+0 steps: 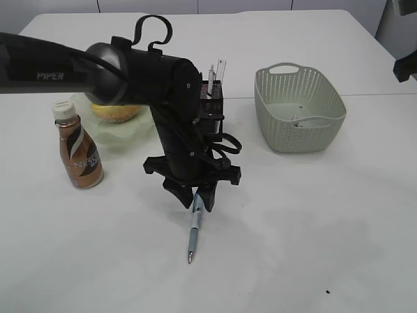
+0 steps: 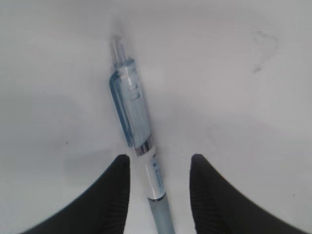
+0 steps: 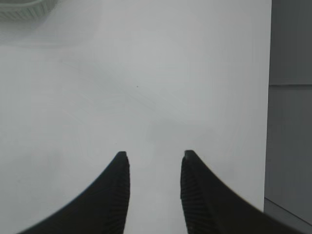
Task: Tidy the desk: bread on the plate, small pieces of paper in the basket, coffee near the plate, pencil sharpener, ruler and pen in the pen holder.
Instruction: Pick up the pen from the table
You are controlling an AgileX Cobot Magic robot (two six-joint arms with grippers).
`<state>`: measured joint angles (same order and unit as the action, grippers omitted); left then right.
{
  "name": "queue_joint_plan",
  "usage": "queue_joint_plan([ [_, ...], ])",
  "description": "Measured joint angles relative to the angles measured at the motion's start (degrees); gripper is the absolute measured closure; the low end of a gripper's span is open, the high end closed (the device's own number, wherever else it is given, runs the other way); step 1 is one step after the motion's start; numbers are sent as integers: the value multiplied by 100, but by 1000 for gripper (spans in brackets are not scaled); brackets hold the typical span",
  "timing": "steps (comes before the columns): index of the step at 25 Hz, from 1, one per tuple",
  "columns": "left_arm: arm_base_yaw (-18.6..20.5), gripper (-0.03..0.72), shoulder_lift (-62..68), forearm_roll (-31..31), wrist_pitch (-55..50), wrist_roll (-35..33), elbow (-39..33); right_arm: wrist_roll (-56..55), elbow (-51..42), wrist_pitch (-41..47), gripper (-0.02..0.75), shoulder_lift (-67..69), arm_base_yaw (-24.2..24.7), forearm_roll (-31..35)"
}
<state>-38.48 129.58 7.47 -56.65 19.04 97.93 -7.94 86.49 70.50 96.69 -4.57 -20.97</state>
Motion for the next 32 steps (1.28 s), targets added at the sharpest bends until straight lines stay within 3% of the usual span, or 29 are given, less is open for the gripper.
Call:
queue_joint_plan([
  [19,28,407,370,-11,-420,0,103,0,0,0,447,0,0,0],
  [25,28,531,398,-80,-420,9,116,0,0,0,447,0,0,0],
  [32,28,626,472,-89,-495,-54,198,0,0,0,447,0,0,0],
])
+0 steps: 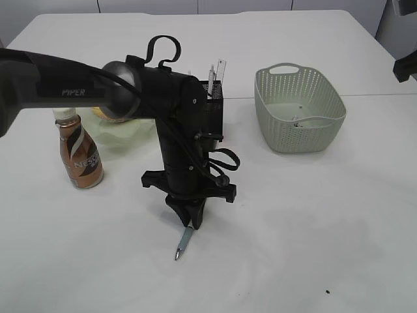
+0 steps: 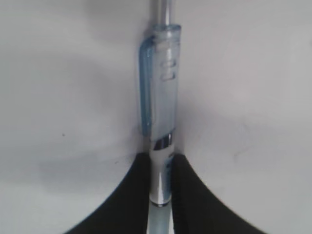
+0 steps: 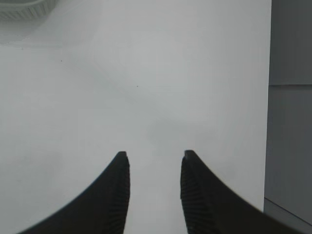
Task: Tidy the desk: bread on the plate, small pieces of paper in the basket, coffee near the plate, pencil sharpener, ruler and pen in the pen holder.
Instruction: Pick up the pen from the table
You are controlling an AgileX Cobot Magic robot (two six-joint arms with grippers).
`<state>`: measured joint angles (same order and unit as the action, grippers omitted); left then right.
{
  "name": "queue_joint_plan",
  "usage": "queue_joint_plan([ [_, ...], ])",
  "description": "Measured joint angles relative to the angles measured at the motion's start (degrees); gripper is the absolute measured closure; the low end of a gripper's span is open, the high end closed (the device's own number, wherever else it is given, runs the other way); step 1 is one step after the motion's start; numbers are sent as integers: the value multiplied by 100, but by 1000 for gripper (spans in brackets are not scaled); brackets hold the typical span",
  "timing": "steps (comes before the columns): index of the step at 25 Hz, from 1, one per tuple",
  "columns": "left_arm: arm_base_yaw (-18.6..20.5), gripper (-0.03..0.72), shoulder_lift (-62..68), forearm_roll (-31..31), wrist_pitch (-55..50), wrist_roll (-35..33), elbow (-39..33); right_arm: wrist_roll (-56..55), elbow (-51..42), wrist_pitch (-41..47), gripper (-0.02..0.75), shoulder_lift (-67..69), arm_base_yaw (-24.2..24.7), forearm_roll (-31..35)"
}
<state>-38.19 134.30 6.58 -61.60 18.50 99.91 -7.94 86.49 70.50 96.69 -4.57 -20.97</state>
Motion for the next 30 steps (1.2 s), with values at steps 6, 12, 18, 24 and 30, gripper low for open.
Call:
queue_joint_plan([
  [6,0,627,13,11,-60,-129,12,0,0,0,447,0,0,0],
  [12,0,629,-87,-5,-89,-317,-29,0,0,0,447,0,0,0],
  [18,4,629,-553,-118,-376,-405,-78,0,0,0,447,0,0,0],
  [24,4,629,-980,-168,-563,-510,-122,0,0,0,447,0,0,0],
  [30,4,629,-1547,-176,-245,-529,-704,0,0,0,447,0,0,0],
])
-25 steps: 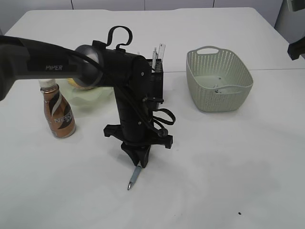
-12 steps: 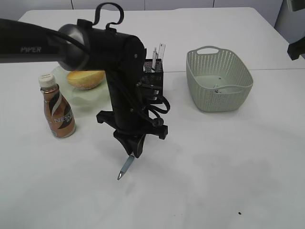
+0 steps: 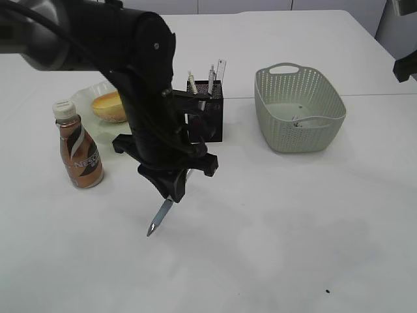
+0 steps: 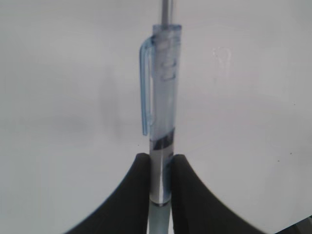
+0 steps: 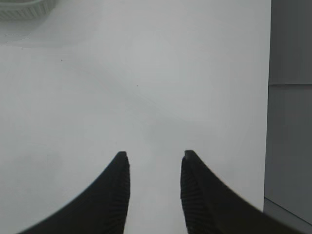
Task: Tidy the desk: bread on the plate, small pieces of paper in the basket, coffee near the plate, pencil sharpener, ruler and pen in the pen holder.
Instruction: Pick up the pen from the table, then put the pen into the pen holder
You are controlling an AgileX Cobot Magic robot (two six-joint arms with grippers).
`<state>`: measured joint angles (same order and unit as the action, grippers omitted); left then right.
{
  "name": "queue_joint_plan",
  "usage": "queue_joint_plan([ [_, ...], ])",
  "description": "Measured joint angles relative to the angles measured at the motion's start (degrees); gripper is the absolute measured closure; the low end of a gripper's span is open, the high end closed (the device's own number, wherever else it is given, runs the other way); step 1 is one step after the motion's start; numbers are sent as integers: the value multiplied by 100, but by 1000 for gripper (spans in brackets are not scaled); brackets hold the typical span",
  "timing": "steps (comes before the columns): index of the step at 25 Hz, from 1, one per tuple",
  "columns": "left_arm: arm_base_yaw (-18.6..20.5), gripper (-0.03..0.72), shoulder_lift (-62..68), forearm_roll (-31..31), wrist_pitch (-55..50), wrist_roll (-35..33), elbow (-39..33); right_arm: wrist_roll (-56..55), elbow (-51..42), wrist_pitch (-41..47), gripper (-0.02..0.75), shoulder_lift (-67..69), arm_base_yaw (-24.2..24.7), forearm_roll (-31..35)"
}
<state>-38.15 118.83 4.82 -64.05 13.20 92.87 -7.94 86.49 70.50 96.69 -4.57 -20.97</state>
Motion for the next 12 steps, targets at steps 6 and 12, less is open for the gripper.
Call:
queue_joint_plan([
  [6,0,629,-654,-65,1415,-14,-1354,0,0,0,447,0,0,0],
  [12,0,629,-1199,-149,3161,-14,-2787,0,0,0,447,0,0,0],
])
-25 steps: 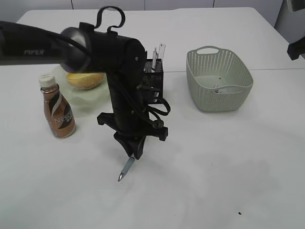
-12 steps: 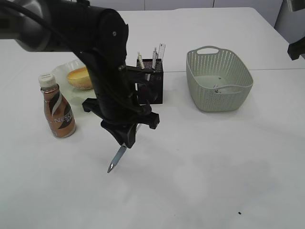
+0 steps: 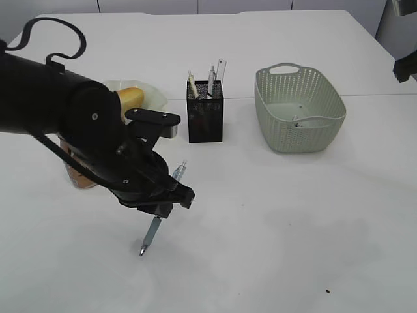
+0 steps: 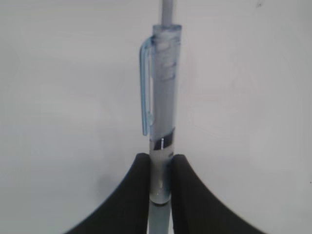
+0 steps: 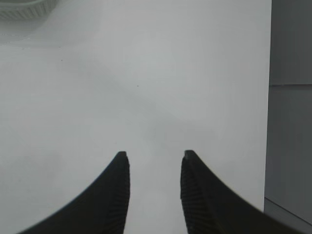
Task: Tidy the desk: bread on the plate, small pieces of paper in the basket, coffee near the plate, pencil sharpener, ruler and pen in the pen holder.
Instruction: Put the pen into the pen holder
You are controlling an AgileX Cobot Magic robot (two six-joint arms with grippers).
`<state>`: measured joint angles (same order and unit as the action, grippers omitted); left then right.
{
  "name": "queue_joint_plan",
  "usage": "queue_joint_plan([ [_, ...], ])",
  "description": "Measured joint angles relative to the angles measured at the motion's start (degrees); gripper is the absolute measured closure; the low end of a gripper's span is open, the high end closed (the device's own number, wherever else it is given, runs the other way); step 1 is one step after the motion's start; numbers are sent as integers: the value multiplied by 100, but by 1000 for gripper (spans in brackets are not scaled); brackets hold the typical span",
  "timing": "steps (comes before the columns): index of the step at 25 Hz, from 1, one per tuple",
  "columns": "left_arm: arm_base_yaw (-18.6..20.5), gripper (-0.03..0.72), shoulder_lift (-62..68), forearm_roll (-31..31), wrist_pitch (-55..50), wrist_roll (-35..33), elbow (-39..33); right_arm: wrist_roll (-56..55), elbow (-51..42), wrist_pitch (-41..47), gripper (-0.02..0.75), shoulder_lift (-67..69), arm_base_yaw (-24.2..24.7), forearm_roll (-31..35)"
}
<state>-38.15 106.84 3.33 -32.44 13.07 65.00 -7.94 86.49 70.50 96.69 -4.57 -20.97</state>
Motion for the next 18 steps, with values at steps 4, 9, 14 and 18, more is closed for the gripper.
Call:
queue_joint_plan([
  [4,0,629,-254,0,394,-4,-166,0,0,0,447,0,0,0],
  [9,0,629,-692,-51,1087,-4,-205,0,0,0,447,0,0,0],
  [14,0,629,-1009,-242,2443,-4,-718,0,0,0,447,0,0,0],
  [18,0,629,-1113,-333,4065,-75,-1454,0,0,0,447,0,0,0],
])
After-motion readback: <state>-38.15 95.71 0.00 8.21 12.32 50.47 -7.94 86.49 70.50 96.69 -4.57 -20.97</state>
